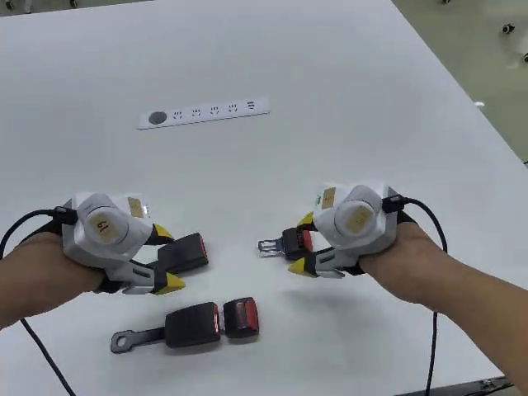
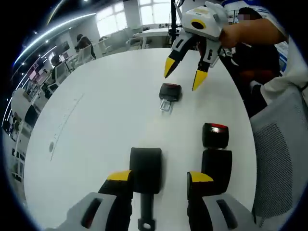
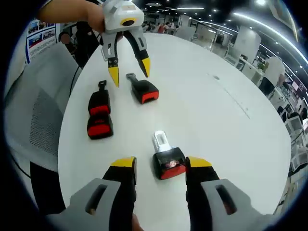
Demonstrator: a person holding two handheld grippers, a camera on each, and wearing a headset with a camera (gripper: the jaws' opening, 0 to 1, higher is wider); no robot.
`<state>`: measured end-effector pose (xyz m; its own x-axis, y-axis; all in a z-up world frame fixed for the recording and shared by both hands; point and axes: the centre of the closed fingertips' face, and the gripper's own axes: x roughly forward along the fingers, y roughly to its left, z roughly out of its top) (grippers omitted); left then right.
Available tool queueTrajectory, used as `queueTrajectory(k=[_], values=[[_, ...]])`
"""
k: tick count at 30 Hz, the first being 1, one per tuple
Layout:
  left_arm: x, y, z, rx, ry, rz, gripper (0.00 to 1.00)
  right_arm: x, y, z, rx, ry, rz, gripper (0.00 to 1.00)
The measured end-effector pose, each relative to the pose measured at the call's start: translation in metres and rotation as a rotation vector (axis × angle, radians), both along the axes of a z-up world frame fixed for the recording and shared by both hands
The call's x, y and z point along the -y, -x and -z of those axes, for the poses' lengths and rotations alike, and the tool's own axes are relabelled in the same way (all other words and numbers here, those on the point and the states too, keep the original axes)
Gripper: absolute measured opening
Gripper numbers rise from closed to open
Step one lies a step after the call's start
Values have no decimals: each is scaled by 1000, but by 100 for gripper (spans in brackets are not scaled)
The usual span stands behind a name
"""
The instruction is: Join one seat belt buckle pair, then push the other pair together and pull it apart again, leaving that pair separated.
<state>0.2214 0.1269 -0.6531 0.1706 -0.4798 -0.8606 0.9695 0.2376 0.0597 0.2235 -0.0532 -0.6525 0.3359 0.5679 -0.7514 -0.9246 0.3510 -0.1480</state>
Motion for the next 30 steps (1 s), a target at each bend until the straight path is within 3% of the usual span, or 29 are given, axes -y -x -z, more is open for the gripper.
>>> queueTrajectory(k=[3,5,6,7,9,13,14,25,27,28,30], values=[[-5,-6,9,-8,-23,9,46,5,-7,7,-9,6,-18,41],[-3,0,15,-17,-77,50,46,5,-5,19,-57,18,-51,41],[1,-5,15,27,-85,92,46,3,-4,24,-83,19,-80,38],[6,-5,12,7,-70,66,44,7,-9,27,-67,42,-68,38],[11,-8,11,-1,-61,66,42,3,-9,30,-108,17,-77,38],[15,-11,13,-3,-98,109,41,1,-12,43,-129,30,-103,34],[12,-10,16,1,-130,139,41,1,-13,41,-134,18,-102,34],[7,-14,30,44,-204,182,37,-1,-5,41,-148,29,-112,34],[-2,-17,37,56,-251,194,35,0,-4,41,-153,36,-111,33],[1,-17,35,42,-230,182,34,0,-5,42,-156,36,-111,33],[0,-17,37,31,-229,170,33,2,-5,42,-167,37,-104,33]])
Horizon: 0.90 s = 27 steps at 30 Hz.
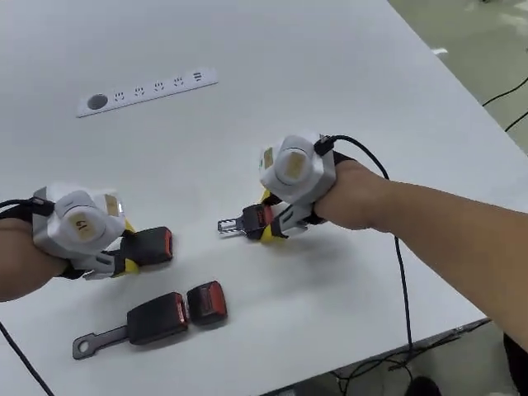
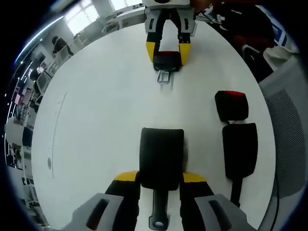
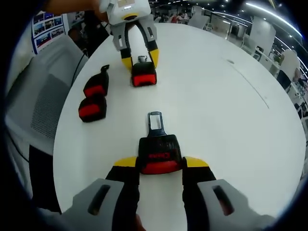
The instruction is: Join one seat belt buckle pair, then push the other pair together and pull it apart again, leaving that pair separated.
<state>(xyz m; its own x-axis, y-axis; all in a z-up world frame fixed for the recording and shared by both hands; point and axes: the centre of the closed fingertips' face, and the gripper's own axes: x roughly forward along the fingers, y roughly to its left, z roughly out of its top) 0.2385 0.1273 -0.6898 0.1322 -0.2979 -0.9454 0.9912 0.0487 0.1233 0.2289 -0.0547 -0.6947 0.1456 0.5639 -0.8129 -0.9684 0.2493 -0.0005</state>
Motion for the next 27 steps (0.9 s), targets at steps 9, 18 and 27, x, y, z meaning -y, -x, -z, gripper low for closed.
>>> queueTrajectory(k=[9,18,27], values=[[0,2,-1,7,6,-18,32,1,0,0,-2,11,-8,33],[3,6,-4,13,17,-27,31,-1,-1,-1,-10,28,-1,33],[3,6,-4,-5,19,-24,31,0,-1,0,-9,27,-2,33]])
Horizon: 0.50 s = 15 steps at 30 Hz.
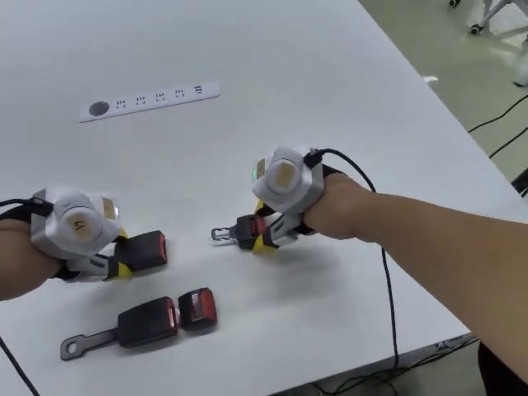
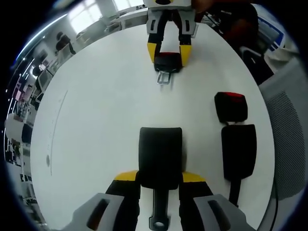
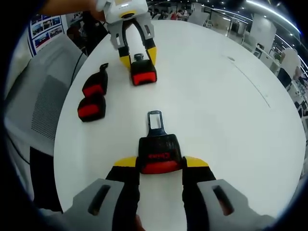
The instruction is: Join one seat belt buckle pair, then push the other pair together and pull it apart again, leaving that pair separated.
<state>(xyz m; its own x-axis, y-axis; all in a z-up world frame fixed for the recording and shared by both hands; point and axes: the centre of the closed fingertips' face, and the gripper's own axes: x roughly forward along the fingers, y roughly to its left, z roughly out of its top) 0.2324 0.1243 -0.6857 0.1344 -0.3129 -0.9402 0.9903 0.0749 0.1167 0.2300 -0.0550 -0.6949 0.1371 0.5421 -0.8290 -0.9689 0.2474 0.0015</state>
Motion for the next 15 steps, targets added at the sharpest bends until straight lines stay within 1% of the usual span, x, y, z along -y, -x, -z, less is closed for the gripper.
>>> queueTrajectory(k=[4,6,11,15], values=[[0,0,0,4,-5,-4,31,-1,1,1,1,4,-6,33],[0,0,0,0,0,-7,31,-1,0,1,2,3,-5,33],[-1,-2,1,-14,12,-16,31,0,1,1,0,17,-13,33],[-2,-3,2,-28,22,-25,31,0,1,1,-1,10,-14,33]])
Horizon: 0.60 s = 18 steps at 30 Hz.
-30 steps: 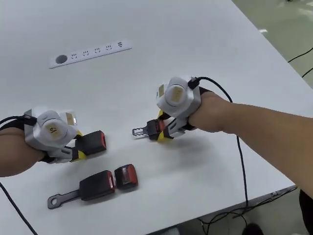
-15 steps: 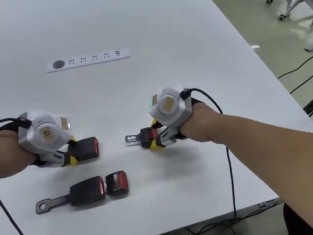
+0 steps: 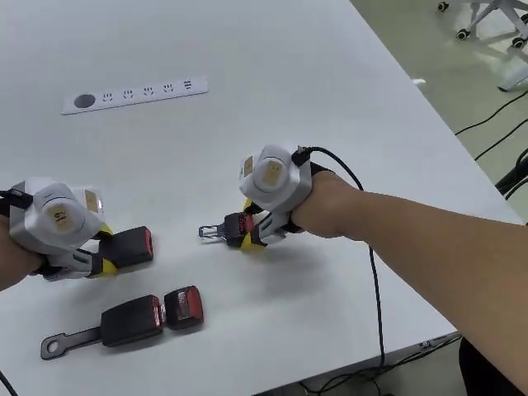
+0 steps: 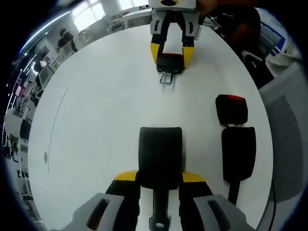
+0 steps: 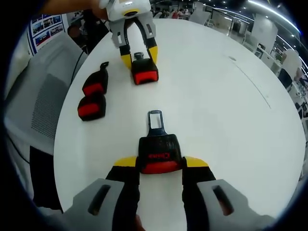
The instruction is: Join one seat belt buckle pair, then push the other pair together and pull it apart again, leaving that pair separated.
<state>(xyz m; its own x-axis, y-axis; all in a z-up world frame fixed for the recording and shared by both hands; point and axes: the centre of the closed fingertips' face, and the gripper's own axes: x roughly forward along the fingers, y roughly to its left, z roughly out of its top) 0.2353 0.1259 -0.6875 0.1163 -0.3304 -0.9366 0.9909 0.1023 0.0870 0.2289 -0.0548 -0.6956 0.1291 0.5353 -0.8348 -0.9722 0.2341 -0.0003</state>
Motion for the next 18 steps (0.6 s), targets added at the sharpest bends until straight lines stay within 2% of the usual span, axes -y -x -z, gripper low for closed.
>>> queueTrajectory(k=[4,10,14,18], values=[[0,0,0,-11,28,-13,31,1,0,-1,-2,5,-1,33],[1,1,0,-17,37,-8,31,0,-2,0,-5,9,2,33],[-2,-2,2,-20,42,-5,31,-1,-1,-1,3,19,0,33],[-3,-4,4,-22,44,-5,31,-6,-2,-2,17,-15,19,32]])
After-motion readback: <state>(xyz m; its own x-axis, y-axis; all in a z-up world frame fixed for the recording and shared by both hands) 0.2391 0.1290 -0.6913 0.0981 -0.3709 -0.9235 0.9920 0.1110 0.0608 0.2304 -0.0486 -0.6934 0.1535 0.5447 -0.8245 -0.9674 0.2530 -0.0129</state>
